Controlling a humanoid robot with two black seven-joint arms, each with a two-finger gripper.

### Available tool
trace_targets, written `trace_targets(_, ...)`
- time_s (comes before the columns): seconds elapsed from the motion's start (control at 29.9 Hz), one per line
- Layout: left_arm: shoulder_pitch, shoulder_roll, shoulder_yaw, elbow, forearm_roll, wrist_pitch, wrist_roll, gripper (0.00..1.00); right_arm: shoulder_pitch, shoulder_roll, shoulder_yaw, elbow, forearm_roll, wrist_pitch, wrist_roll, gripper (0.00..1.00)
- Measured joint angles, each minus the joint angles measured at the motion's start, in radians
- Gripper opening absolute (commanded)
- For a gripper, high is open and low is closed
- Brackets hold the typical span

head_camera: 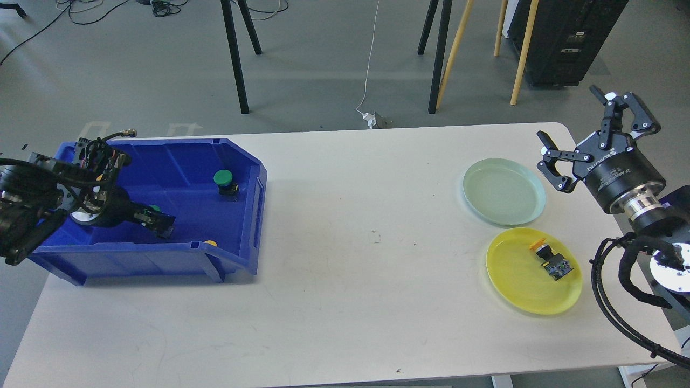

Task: Pass button and place on color plate
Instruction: 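Reach into the blue bin and grasp a green button with the left gripper, then lift the green button and carry it toward the right gripper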

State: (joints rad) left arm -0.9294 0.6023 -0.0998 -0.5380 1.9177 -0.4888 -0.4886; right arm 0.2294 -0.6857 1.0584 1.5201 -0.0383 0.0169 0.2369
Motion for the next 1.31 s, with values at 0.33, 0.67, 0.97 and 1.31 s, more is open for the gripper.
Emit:
trace_targets(0.33, -0.002, -0.006, 0.009, 0.010, 0.000, 0.000, 0.000, 0.42, -0.010, 0.000, 0.001, 0.000, 0.000, 0.000, 0.000, 0.99)
trace_targets(0.67, -0.006, 0.003, 0.008, 0.007, 0.003, 0.000, 0.000, 0.05, -0.010, 0.001, 0.002, 0.000, 0.000, 0.000, 0.001, 0.99)
trace_targets(0.97, -0.155, 0.113, -0.011, -0.195, -0.218, 0.000, 0.000, 0.05, -0.013, 0.002, 0.002, -0.001, 0.000, 0.000, 0.001, 0.99)
trace_targets(1.31, -0.211, 0.048, -0.219, -0.449, -0.708, 0.000, 0.000, 0.05, -0.009, -0.018, -0.013, 0.002, -0.044, 0.008, 0.002, 0.99)
